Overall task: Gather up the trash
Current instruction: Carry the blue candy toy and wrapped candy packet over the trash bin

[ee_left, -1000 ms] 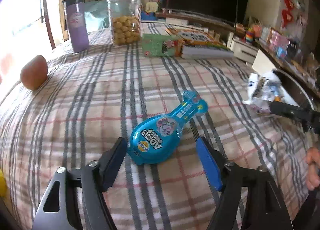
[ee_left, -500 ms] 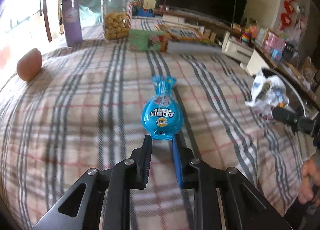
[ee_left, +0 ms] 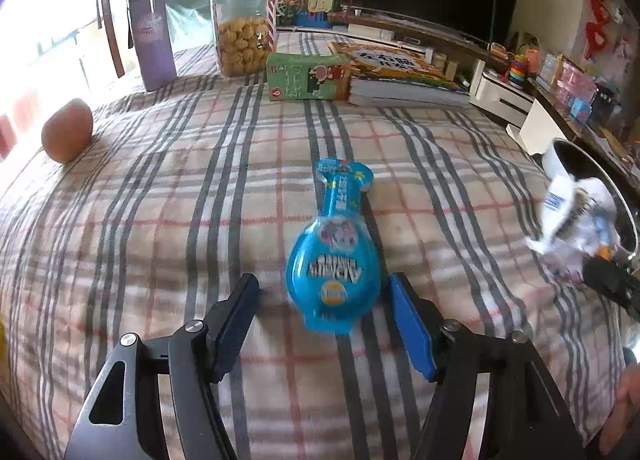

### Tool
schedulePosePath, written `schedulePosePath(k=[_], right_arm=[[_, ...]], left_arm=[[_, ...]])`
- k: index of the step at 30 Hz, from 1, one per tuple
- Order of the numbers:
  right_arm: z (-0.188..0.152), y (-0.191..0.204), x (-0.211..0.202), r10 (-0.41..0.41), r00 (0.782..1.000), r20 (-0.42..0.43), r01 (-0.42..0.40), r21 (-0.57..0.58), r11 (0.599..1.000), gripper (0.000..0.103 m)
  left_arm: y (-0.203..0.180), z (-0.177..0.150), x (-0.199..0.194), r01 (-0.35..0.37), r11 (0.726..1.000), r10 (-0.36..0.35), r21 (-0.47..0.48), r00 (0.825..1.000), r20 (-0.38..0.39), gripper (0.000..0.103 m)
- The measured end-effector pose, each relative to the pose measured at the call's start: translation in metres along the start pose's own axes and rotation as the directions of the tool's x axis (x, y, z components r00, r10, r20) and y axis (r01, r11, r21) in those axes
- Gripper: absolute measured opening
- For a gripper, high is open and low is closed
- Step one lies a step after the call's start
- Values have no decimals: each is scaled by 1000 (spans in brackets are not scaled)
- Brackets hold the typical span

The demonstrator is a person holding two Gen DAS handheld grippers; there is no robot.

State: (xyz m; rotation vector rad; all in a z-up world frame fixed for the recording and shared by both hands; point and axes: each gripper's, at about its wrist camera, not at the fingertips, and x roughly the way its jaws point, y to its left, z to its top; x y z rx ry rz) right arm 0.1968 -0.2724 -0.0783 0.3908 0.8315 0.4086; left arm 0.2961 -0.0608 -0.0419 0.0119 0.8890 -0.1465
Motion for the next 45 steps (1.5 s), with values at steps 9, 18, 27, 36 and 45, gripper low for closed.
schedulePosePath(k=[9,18,27,36,45], right_arm=[[-4,-3,-15,-7,1000,26,7,12,1000,28],[-2,-8,-41,-32,998,51,32,5,999,28],[-1,-24,-72,-60,993,102,58,23,998,28],[-1,-39,-91,-88,987,134,82,45,996,28],[0,-57,-108,-116,980,162,104,79,991,28]], left_arm=[[-7,-6,-15,55,998,-55,-9,997,46,44],[-39,-19,-45,157,988,-157,15,986,55,44],[-74,-20,-59,198,976,-203,90,977,57,44],[-106,-13,-65,222,963,-234,154,970,67,44],[-129,-6,-66,237,951,-255,198,964,73,44]])
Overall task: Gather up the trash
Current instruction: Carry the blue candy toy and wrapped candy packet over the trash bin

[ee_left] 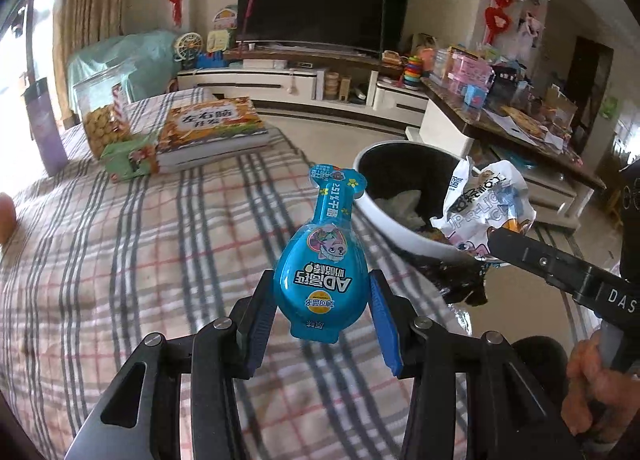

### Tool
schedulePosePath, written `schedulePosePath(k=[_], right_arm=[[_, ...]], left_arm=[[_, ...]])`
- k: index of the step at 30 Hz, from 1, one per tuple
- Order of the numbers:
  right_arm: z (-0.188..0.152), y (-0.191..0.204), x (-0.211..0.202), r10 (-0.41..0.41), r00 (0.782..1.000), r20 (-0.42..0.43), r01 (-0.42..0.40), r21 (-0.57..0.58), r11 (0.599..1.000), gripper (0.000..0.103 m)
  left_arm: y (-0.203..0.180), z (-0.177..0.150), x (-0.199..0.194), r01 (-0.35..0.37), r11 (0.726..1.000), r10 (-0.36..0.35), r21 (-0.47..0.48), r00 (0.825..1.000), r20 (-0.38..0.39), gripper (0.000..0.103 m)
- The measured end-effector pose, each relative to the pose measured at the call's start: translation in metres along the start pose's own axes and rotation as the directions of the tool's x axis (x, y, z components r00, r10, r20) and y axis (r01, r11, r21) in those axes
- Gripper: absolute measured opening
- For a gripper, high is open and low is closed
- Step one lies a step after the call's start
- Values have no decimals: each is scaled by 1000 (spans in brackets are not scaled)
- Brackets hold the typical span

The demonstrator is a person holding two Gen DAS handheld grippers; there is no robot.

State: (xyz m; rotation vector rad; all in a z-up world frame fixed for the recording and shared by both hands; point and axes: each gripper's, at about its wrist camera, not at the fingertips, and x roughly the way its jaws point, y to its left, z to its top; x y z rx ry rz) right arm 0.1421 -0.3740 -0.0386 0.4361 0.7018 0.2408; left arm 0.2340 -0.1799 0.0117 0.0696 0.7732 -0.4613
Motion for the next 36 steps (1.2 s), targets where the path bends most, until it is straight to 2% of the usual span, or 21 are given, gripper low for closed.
schedulePosePath(k=[11,36], right_arm=[[9,-19,-12,-40,999,29,40,21,999,28],[22,-48,-15,-99,994,35,98,42,994,28]], left_arm=[[-21,12,10,27,999,-27,31,1000,4,44],[-35,28,33,63,996,-63,67,998,7,44]])
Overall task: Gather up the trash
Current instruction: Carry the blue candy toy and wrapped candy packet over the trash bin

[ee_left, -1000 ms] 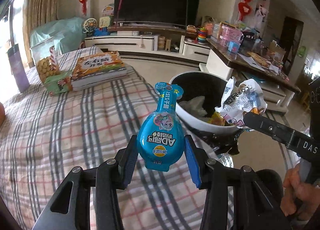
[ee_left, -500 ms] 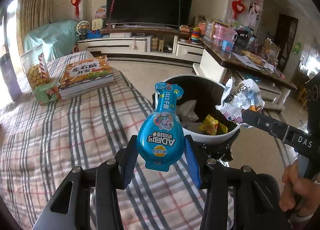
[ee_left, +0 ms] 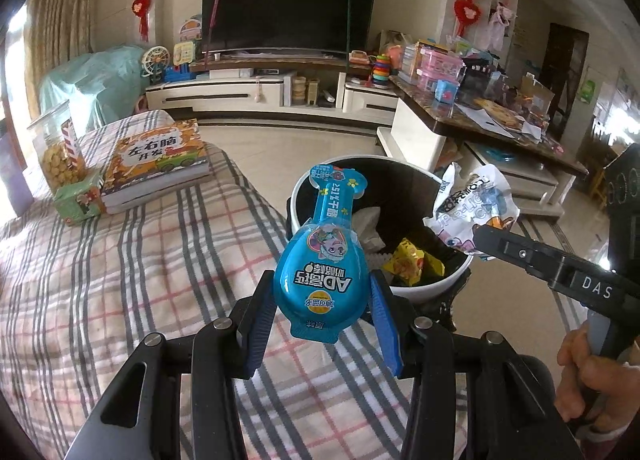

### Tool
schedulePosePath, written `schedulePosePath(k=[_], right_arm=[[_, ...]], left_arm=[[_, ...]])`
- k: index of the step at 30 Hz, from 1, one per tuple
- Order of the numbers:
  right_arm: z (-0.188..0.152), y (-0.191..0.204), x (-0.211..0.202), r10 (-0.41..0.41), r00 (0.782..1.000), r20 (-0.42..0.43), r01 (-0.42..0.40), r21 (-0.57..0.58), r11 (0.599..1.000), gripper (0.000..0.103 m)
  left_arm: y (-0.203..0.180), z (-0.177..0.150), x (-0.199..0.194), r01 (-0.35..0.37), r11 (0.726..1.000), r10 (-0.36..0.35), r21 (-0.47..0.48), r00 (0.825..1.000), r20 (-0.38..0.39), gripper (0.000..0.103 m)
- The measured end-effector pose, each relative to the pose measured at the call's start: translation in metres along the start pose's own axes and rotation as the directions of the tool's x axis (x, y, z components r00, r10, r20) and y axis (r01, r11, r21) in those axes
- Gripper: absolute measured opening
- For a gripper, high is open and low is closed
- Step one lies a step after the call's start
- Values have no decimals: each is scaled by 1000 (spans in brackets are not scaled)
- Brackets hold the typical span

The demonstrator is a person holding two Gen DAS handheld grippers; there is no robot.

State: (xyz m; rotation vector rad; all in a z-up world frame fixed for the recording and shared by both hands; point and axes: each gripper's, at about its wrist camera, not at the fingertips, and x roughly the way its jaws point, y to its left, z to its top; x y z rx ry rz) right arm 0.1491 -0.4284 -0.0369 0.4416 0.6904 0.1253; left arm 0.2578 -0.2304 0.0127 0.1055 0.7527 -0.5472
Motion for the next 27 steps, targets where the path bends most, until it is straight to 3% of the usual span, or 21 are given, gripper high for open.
schedulePosePath(k=[27], right_arm=[[20,-14,17,-23,999,-25,23,1,1000,28]], left_arm=[[-22,24,27,4,999,-4,32,1000,-16,44]])
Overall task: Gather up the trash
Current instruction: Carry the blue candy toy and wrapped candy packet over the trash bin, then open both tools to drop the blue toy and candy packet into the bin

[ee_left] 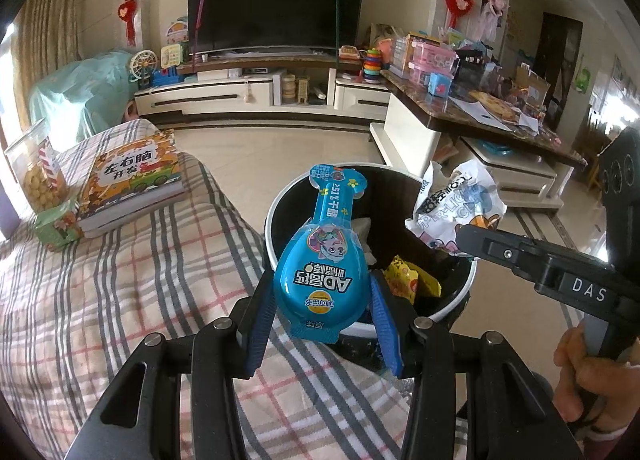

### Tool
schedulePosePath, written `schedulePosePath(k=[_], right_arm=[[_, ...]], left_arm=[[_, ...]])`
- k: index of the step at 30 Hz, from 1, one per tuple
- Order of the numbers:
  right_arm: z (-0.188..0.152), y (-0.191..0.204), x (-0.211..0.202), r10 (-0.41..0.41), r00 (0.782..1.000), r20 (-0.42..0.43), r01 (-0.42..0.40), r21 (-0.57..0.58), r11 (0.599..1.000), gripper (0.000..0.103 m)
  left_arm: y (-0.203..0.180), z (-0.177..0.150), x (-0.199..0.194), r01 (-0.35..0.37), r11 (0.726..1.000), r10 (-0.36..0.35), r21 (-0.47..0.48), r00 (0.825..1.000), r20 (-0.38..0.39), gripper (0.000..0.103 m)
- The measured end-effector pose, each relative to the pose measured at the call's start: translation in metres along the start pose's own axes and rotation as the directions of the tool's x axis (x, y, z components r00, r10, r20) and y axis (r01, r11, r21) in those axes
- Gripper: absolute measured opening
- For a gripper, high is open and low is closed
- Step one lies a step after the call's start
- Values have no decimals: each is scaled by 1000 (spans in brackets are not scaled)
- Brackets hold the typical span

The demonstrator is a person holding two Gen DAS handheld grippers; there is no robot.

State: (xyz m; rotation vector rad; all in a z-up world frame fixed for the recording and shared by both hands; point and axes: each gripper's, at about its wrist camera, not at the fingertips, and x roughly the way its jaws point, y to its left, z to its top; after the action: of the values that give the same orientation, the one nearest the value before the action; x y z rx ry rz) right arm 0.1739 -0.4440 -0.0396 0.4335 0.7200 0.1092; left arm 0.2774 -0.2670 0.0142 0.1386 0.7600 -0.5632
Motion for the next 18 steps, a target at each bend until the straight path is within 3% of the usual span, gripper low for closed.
schedulePosePath(k=[18], right_arm=[[15,-7,14,-29,999,-27,29,-12,1000,28]], left_arm=[[-8,11,17,-7,1000,7,3,1000,-15,44]])
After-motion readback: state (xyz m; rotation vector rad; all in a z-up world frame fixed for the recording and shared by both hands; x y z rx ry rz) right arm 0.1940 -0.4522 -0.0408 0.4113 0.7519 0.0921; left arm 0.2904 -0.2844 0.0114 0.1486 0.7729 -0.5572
